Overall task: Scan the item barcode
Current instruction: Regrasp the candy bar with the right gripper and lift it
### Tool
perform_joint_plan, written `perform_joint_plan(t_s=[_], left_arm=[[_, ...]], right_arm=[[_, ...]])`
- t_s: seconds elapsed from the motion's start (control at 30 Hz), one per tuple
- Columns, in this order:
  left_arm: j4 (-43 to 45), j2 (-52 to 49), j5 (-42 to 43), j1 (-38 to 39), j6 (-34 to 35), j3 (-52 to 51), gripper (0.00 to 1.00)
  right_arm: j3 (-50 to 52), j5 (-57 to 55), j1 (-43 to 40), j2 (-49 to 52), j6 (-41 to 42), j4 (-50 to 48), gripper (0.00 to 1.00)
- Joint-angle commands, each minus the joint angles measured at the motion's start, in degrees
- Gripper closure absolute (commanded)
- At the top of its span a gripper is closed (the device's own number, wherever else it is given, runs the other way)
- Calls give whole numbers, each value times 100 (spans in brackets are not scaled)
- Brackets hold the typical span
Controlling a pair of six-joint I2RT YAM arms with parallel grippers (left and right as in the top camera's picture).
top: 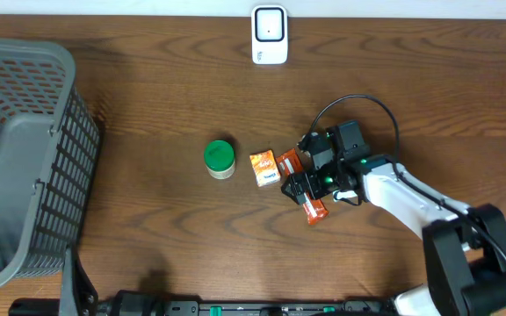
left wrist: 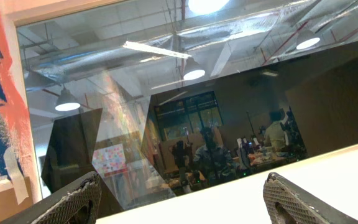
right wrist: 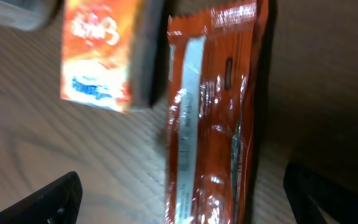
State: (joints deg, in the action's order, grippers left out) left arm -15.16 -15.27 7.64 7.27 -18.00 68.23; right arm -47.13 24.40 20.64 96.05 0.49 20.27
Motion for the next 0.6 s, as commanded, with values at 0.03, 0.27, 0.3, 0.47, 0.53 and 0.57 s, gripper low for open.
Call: perform_joint_plan(t_s=[0.03, 0.27, 0.3, 0.47, 0.53, 0.57], left_arm=[[28, 44, 74, -24, 31, -4, 16], [31, 44, 72, -24, 28, -4, 16], [33, 44, 72, -24, 28, -4, 16], [50, 44, 72, -24, 28, -4, 16], [52, 44, 72, -24, 28, -4, 16], [52, 44, 72, -24, 28, -4, 16]], right_arm=[[-155, -13, -42, 433, -210, -4, 8], [-155, -363, -90, 588, -293, 417, 34], [-155, -378, -90, 590, -293, 452, 36], [-155, -713, -72, 632, -107, 660, 41], [-155, -782, -68, 741, -2, 649, 42], [-155, -782, -63, 831, 35, 623, 43]])
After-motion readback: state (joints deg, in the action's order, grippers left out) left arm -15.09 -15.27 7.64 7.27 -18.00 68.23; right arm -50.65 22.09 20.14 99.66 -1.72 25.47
